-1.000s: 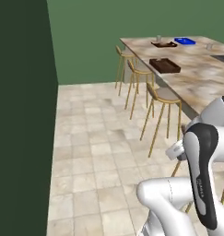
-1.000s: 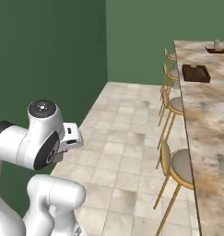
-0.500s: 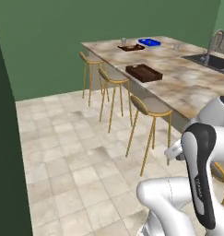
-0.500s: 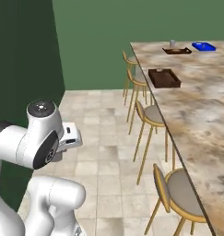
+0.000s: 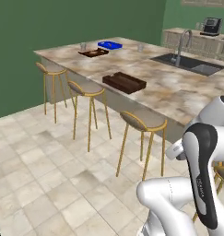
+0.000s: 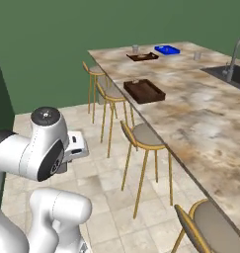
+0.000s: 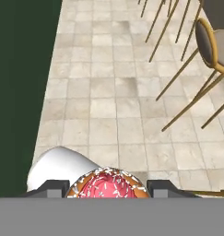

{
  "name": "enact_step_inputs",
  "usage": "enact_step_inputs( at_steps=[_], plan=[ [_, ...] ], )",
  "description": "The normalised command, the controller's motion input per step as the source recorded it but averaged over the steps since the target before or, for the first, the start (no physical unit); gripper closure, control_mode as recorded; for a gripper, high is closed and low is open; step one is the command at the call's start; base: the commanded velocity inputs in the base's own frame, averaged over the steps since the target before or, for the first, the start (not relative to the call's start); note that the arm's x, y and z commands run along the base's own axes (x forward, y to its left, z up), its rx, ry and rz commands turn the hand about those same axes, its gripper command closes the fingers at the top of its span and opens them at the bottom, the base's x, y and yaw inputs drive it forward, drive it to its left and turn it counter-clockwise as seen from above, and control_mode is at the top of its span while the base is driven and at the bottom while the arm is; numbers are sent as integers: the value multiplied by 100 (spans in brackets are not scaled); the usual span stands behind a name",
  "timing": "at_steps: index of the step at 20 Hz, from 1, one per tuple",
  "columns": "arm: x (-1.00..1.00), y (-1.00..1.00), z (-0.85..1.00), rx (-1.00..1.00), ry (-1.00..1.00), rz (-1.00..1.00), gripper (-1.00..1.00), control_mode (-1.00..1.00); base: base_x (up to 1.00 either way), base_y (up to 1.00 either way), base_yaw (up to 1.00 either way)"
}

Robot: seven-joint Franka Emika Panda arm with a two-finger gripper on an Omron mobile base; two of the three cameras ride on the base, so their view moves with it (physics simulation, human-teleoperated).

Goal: Take the cake and cupcake from the fridge and place them on the empty tray on the dining counter.

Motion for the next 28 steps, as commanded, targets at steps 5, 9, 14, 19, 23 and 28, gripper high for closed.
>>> enact_step_inputs(
  at_steps=[5, 9, 14, 19, 23, 28],
  plan=[
    [0, 0, 0, 0, 0, 0, 100, 100, 100, 100, -55],
    [0, 0, 0, 0, 0, 0, 100, 100, 100, 100, -56],
    [0, 0, 0, 0, 0, 0, 100, 100, 99, 100, -59],
    [0, 0, 0, 0, 0, 0, 100, 100, 92, 100, -58],
    [0, 0, 0, 0, 0, 0, 100, 100, 92, 100, -58],
    [0, 0, 0, 0, 0, 0, 100, 100, 87, 100, -57]
  ],
)
